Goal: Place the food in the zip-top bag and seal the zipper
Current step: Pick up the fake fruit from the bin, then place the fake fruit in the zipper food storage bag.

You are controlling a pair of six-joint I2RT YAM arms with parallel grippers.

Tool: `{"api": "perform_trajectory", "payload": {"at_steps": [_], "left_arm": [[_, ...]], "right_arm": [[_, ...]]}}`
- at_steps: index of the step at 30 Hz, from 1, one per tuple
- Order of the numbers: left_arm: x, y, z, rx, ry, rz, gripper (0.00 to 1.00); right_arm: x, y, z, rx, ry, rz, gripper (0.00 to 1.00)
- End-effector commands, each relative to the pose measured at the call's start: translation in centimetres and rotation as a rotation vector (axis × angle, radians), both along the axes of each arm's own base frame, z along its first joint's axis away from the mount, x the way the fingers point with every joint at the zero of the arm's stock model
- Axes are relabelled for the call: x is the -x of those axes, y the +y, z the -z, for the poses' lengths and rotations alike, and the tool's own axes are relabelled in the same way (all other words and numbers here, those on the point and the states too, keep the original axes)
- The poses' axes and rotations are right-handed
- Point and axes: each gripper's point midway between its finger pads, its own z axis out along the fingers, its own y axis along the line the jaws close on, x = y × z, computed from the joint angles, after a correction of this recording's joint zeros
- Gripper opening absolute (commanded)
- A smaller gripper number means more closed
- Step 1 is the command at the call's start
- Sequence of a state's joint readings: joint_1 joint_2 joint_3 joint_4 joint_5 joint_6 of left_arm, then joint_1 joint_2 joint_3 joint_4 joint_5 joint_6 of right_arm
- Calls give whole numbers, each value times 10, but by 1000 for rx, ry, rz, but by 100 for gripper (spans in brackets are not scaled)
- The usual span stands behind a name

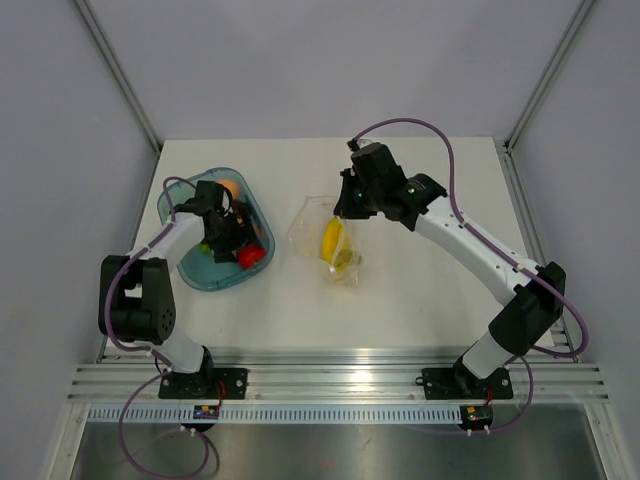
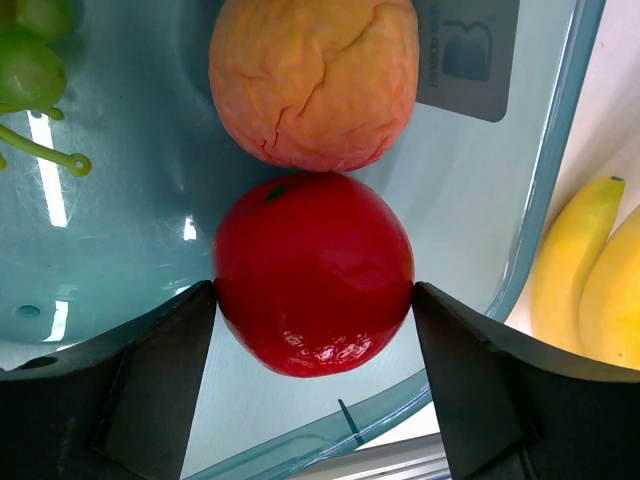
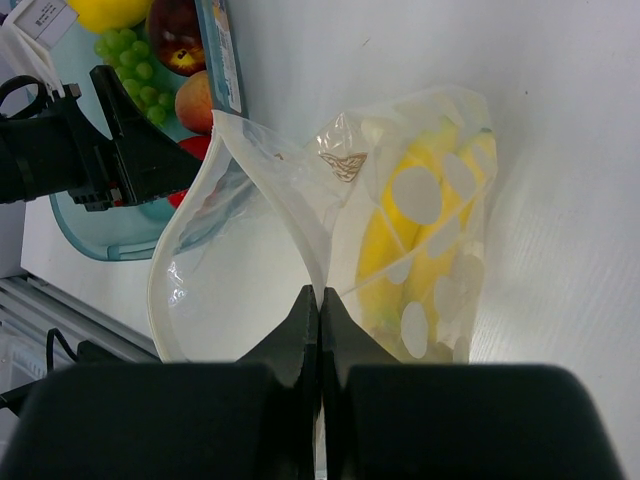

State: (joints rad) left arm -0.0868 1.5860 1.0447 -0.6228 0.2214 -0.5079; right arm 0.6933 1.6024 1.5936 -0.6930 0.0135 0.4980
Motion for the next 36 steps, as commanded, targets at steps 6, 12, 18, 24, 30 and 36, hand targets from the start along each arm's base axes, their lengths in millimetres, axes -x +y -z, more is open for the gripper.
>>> {"api": "perform_trajectory", "payload": {"at_steps": [6,12,18,24,30,36], "left_arm": [[-9,11,0,-67,-29,-12,85],[-3,18,5,-106,-4,-18,65],[-3,25,-50,-129,-131,-44,48],[-7,14,-127,-68,-296,-5,46],[6,-25,-190,59,-443,118,46],[30,-88,-237,277,-532,296,46]], "right_arm": [[-1,15,-13,-54,-22,-38,0],[-2,20,-13,-62,-17,-46,0],[-1,19,-15,-56,-22,-44,0],[-3,23,-11,-63,-14,-43,0],[-1,41,-18,-91,-13,-80,0],[-1,50,-18,-93,-8,-89,0]]}}
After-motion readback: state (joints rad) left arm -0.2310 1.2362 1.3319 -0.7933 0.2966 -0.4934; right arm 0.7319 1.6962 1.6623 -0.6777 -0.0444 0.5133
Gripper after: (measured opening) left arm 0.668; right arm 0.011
